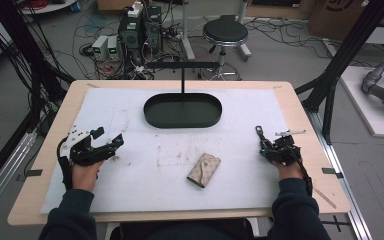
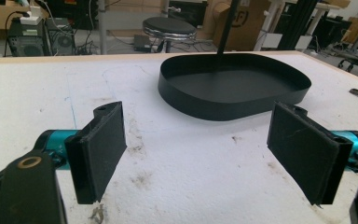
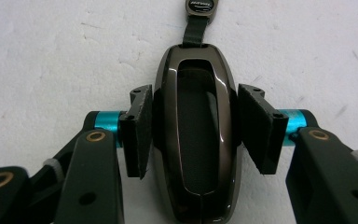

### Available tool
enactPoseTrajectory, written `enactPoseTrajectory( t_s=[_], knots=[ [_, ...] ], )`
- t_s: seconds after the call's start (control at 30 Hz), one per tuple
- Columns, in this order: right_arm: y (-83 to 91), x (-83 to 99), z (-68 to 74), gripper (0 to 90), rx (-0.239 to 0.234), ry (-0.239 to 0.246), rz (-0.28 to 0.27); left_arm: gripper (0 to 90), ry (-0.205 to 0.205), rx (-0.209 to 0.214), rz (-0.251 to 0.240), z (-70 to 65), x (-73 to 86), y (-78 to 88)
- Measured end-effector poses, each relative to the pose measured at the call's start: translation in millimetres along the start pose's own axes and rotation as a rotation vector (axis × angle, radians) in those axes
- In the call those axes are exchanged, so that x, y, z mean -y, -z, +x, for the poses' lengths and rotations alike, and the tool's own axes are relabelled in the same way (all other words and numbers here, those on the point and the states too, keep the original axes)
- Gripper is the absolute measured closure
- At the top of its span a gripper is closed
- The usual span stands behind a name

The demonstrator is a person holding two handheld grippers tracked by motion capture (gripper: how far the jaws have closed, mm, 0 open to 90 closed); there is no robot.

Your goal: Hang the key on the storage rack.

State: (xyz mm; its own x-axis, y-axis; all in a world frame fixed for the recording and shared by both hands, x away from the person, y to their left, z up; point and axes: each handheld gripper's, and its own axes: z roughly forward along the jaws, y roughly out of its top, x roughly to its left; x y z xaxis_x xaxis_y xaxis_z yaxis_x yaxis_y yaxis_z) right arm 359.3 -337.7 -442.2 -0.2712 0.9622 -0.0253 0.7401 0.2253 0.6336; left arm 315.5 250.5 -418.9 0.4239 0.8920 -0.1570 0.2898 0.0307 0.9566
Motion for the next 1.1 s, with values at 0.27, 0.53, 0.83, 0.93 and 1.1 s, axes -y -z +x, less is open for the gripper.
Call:
enactPoseTrajectory(
  t_s=[0.27, 0.53, 0.83, 0.93, 1.1],
  knots=[
    [-8.4, -0.6, -1.0, 23.8, -0.027, 0.061, -0.019, 19.8, -0.001, -0.001, 0.008, -0.9, 1.0, -1.0],
    [-3.4, -6.4, -2.3, 49.9, -0.051, 0.073, 0.023, 20.3, 0.0, -0.001, 0.012, -0.7, 1.0, -1.0],
    [9.7, -7.6, -6.6, 50.0, -0.089, 0.02, -0.056, 20.5, 0.004, -0.004, 0.011, 0.5, 1.0, -0.8],
    [13.3, -8.5, -6.3, 50.0, -0.113, 0.014, -0.083, 20.6, 0.001, -0.006, 0.012, 0.2, 1.0, -0.6],
    [18.6, -12.3, -1.4, 50.0, -0.139, 0.021, -0.114, 20.6, 0.001, -0.009, 0.014, 0.3, 1.0, -0.6]
  ],
)
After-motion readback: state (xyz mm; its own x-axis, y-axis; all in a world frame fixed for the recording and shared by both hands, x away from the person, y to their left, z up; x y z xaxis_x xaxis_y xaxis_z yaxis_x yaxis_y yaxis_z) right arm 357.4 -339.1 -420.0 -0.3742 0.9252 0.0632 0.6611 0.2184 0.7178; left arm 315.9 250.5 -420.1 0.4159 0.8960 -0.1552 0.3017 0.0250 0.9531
